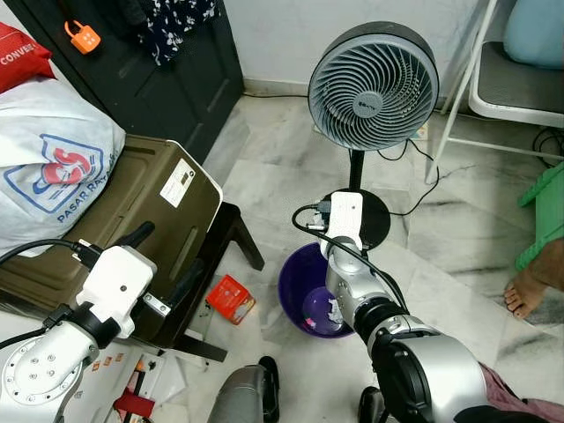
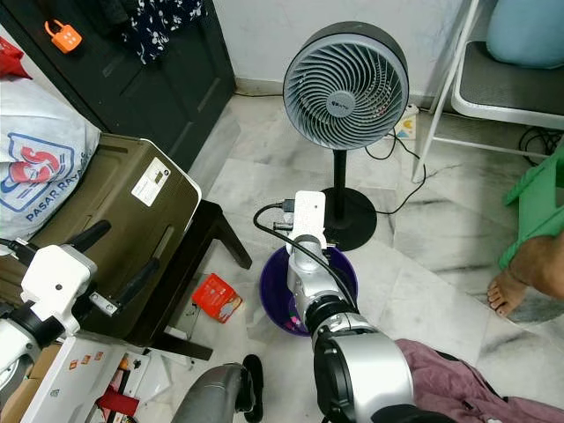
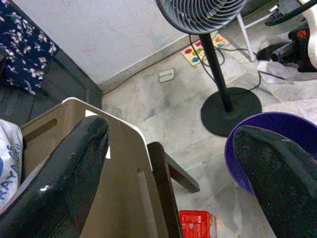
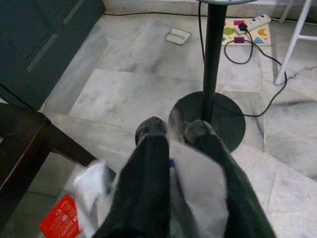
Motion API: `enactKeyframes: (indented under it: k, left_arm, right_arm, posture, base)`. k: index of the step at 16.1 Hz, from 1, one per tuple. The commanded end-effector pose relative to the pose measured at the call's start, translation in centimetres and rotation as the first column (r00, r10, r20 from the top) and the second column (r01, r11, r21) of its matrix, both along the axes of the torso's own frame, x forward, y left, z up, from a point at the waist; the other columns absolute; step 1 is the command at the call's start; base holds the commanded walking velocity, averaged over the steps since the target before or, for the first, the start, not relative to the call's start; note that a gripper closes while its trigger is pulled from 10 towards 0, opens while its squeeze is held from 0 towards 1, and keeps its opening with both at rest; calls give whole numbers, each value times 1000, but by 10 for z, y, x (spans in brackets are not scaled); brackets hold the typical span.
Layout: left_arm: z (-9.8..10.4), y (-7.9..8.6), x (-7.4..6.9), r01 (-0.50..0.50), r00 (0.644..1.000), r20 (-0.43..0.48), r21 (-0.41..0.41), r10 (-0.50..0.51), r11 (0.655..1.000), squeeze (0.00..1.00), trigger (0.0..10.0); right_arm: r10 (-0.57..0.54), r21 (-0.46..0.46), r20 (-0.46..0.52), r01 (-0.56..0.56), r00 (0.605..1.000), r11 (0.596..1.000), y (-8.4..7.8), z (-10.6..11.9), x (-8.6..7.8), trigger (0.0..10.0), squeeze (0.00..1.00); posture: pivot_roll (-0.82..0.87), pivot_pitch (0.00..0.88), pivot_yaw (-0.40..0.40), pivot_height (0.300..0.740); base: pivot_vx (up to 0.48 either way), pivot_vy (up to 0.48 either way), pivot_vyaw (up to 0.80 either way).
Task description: Clean up the room
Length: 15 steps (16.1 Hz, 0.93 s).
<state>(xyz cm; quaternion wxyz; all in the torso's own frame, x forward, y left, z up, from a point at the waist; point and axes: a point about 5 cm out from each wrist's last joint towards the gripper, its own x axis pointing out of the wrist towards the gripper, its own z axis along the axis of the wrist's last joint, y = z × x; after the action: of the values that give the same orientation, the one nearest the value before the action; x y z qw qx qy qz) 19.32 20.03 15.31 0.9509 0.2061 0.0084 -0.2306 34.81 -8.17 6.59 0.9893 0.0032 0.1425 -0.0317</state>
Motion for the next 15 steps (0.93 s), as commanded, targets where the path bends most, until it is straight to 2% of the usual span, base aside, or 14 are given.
enactKeyframes:
  k: [1,7,15]
  left_arm:
    - [0,2,-1,-18,1000,-5,9,18,1000,0,10000]
    - [-1,2,2,-34,999,-4,-4,34,999,0,10000]
    - [-4,1,7,-41,999,8,-25,41,999,0,10000]
  right_arm:
    - [37,0,-22,-37,999,999,10,-6,-5,10000,1000]
    - [85,-29,-1,-85,996,996,15,-4,-6,10000,1000]
    - [93,-31,4,-93,996,995,9,-1,-2,10000,1000]
  posture:
    - [342,228,177,740]
    - [339,230,178,740]
    - [312,209,160,740]
  base:
    - [0,0,0]
    - [0,0,0]
    - [0,0,0]
